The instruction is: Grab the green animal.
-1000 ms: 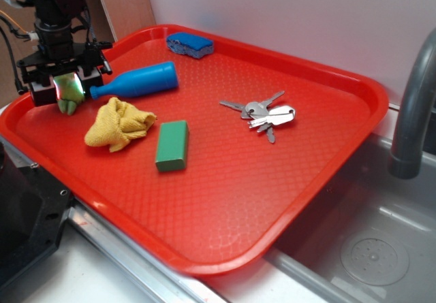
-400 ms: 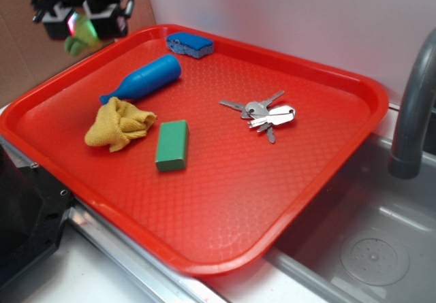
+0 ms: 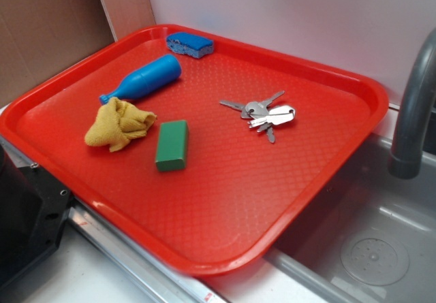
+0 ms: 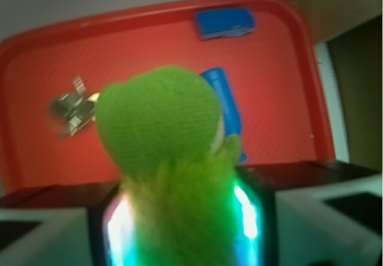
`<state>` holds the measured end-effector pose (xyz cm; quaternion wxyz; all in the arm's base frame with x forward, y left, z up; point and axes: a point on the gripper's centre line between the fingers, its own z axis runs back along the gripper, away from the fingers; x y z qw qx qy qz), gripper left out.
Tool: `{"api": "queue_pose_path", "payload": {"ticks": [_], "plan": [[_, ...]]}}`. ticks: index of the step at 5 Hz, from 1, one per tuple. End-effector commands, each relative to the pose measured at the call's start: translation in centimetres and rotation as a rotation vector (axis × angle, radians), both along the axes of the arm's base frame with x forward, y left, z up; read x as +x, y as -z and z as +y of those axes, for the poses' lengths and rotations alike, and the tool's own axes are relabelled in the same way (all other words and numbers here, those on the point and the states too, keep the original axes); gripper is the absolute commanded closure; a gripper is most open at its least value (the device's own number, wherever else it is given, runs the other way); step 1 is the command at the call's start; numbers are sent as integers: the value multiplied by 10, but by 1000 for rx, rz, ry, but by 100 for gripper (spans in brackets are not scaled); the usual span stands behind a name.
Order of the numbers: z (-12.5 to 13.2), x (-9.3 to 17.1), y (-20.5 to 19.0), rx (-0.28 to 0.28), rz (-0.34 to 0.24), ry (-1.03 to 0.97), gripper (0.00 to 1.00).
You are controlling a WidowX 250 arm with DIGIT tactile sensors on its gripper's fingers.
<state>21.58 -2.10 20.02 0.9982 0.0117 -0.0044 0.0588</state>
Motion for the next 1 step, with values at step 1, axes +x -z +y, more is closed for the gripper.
{"api": "queue_pose_path", "payload": {"ticks": [1], "plan": [[18,-29,-36,-5,-67,95,100]]}}
